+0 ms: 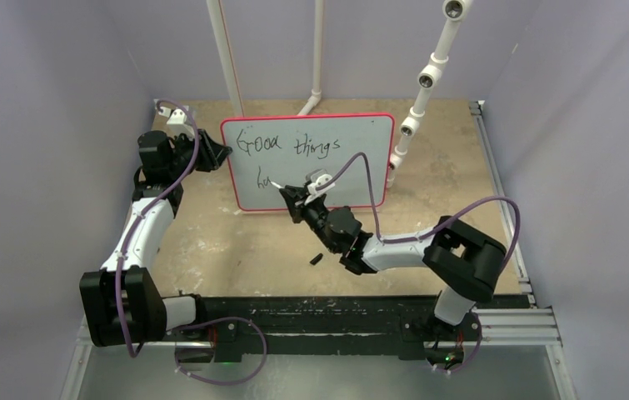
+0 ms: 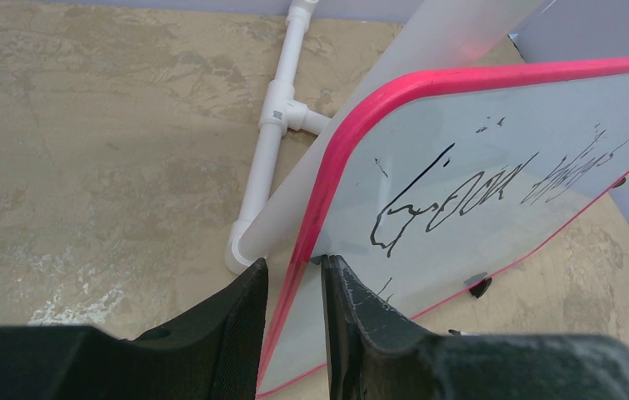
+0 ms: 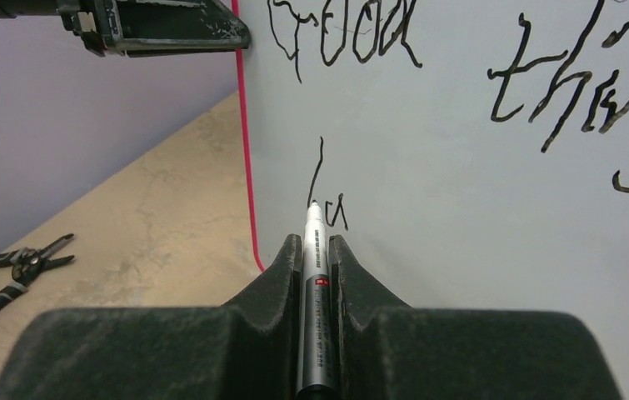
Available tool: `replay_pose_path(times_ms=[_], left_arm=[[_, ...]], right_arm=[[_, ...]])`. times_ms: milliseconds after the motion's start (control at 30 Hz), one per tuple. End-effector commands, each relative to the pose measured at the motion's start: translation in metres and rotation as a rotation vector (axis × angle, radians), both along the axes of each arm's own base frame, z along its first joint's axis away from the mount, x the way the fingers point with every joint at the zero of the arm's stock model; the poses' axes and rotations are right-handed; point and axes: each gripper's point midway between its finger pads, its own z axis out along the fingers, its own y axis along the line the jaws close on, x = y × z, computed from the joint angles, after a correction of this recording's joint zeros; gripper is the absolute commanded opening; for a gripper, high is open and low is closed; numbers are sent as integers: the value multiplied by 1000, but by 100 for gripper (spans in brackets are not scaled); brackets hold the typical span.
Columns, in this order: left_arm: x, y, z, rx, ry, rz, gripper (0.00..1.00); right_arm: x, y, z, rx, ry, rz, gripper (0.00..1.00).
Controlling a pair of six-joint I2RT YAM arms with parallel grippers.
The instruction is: Write a sentence on the whiteboard
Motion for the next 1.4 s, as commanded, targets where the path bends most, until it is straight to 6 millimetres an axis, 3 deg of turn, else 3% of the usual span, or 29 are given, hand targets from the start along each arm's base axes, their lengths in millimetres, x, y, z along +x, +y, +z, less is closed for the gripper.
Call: replay_pose_path(times_ms=[0, 767, 1367], left_arm=[[-2, -1, 12, 7, -47, -5, 30], [-1, -1, 11, 6, -45, -6, 30], [-2, -2, 11, 4, -47, -10, 30]], right_arm=[[10, 4, 36, 77, -67, -45, 0], [32, 10, -9, -24, 13, -140, 0], [32, 8, -41, -83, 71, -156, 0]])
